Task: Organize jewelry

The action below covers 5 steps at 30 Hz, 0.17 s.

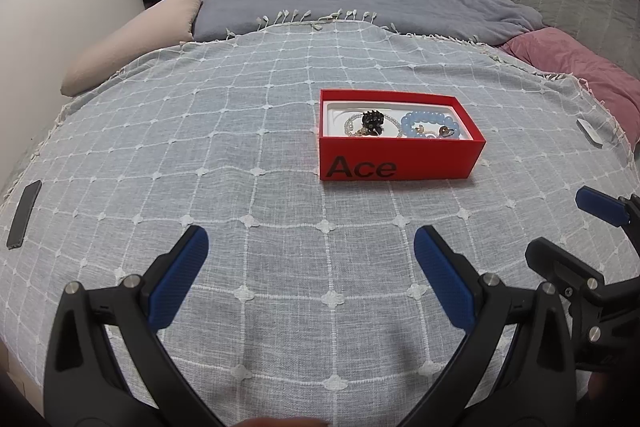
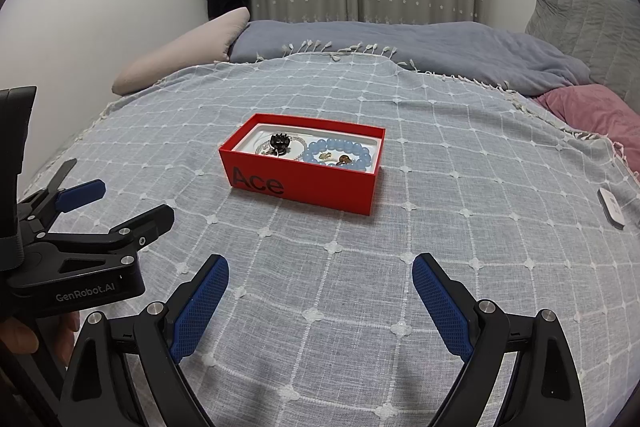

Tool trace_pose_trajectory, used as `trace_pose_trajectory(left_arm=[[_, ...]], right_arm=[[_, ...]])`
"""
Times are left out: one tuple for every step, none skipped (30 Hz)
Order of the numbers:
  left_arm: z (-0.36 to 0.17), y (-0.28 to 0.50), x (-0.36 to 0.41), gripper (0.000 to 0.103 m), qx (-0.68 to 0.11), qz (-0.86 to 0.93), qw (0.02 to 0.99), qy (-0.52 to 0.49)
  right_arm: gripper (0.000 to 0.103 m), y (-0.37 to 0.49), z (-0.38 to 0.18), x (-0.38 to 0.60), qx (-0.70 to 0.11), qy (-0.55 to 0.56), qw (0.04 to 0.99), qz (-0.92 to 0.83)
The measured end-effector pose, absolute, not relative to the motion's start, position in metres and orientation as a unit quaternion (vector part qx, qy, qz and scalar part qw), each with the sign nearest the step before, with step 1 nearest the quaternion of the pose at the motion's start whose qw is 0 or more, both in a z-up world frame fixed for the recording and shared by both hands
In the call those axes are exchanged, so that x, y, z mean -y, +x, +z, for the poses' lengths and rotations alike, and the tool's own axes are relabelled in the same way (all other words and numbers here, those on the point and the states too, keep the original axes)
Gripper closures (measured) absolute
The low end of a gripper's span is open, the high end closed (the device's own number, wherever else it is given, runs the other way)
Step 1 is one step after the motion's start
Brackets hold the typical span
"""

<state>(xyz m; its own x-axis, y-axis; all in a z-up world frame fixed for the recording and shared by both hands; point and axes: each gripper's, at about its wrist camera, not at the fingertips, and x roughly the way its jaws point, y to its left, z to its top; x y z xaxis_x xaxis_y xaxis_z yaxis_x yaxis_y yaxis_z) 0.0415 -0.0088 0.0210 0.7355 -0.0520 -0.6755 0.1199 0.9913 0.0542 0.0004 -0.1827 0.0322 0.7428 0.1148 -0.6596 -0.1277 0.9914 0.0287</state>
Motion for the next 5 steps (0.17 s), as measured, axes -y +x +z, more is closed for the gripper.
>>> trace_pose_trajectory(left_arm=[[0.0211, 0.0415, 0.0089, 0.001, -0.360, -0.047, 0.930, 0.047], [0.0212, 0.0415, 0.0083, 0.001, -0.360, -0.046, 0.930, 0.047], [0.0211, 0.0416, 0.0082, 0.001, -0.360, -0.046, 0.930, 0.046], [0.0210, 0.0416, 0.0084, 0.001, -0.361, -0.046, 0.930, 0.045], [0.0208, 0.0413, 0.0087, 0.001, -0.361, -0.046, 0.930, 0.045]], right_arm=[[0.009, 0.0004, 0.0323, 0.1826, -0.353, -0.009, 0.933, 0.065], [0.009, 0.0005, 0.0322, 0.1828, -0.353, -0.009, 0.933, 0.065], [0.009, 0.0005, 0.0322, 0.1827, -0.353, -0.009, 0.933, 0.065], [0.009, 0.0004, 0.0322, 0.1829, -0.353, -0.009, 0.933, 0.065], [0.009, 0.0004, 0.0323, 0.1827, -0.353, -0.009, 0.933, 0.065]])
